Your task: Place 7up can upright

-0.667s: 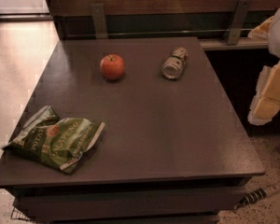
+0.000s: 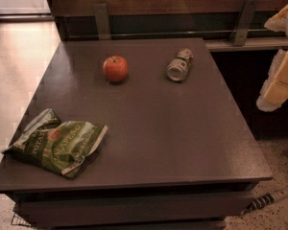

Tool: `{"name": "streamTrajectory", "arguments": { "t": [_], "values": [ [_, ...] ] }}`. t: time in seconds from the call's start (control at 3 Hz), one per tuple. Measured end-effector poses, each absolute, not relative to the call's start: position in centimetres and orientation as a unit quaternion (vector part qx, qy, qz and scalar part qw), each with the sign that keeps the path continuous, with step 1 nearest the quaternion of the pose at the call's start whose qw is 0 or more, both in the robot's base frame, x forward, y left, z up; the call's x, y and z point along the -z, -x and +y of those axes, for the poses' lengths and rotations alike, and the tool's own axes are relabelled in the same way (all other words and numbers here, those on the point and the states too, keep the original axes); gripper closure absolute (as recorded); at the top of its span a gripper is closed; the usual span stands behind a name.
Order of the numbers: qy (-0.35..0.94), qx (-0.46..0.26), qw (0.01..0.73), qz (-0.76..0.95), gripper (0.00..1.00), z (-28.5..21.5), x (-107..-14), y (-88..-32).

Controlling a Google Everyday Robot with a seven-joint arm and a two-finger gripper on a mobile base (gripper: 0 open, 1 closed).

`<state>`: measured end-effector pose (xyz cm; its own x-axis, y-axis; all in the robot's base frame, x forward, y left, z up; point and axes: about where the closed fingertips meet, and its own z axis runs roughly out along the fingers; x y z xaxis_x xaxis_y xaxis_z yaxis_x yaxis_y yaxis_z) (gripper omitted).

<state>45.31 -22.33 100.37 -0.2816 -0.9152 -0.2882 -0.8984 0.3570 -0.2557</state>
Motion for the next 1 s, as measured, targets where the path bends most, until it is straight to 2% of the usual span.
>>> {"name": "streamTrajectory", "arguments": {
  "t": [0.33, 1.0],
  "values": [
    [0.504, -0.021, 0.227, 0.833, 0.00, -23.8, -101.3, -47.0],
    [0.314, -0.134, 0.294, 0.893, 0.00, -22.0, -101.7, -50.1]
  ]
}}
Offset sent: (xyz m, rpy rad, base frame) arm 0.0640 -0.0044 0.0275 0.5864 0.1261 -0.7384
